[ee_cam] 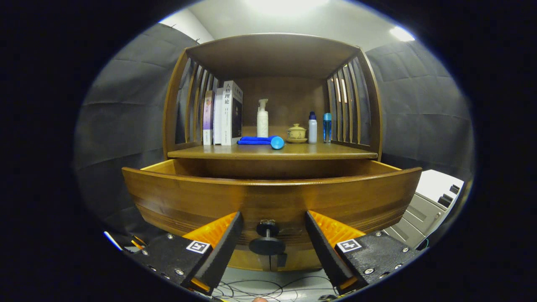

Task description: Pull open the drawer, take out the items inside it, and place them on the countertop above the cabinet.

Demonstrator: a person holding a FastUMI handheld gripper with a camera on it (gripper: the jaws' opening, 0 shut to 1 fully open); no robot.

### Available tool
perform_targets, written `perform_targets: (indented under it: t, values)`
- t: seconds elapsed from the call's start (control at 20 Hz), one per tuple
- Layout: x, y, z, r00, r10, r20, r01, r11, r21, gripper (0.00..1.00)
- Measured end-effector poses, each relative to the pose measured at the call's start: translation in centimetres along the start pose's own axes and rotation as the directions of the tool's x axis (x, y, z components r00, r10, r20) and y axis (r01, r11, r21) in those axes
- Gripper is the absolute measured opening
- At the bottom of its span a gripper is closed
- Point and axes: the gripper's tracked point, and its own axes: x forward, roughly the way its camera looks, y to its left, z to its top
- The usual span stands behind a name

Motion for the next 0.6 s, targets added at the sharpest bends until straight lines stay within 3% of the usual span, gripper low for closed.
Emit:
perform_targets:
  t: [0.6]
  values:
    - [4.1,0.1,0.8,1.000,-0.007,0.002,0.007,1.000,0.030,0.94]
